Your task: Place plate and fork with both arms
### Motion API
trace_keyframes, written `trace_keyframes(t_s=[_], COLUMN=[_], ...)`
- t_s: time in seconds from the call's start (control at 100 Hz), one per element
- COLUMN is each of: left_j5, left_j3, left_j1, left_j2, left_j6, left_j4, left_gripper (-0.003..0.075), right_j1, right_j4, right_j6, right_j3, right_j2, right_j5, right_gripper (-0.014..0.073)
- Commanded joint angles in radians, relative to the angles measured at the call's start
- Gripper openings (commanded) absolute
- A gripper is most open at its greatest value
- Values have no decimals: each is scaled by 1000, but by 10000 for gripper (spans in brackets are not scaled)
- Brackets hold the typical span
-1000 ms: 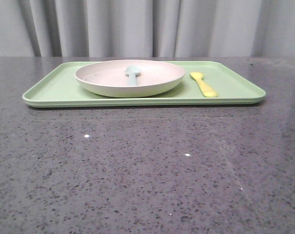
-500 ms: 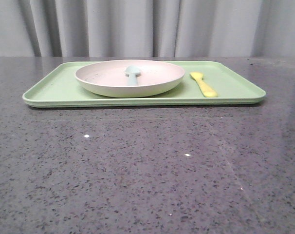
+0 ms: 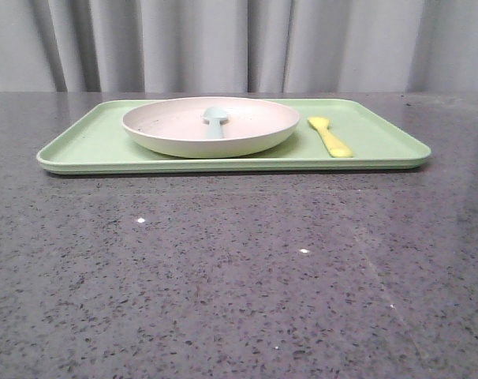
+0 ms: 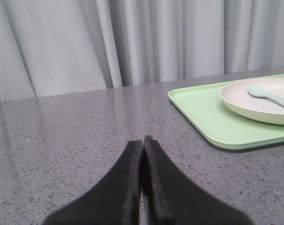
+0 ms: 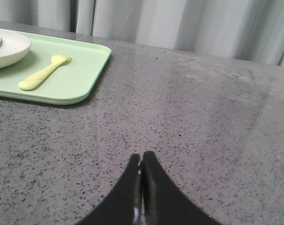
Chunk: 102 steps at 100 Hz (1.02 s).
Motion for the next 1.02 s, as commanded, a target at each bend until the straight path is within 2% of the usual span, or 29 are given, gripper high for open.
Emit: trace_keyframes(t_s=[0.0,1.01], left_j5=[-75,-75], left_j3=[13,13], left_j1=[-8,-8], left_j2=[-32,-32], left_j6=[-8,-8], left_j4=[-1,-1], left_gripper=[-20,-20], right_j1=[3,3], right_j4=[-10,-12], right_j6=[-6,-6], right_j3=[-4,-4], right_j2=[-22,-22], right_j5=[-94,-99], right_gripper=[-119,-119])
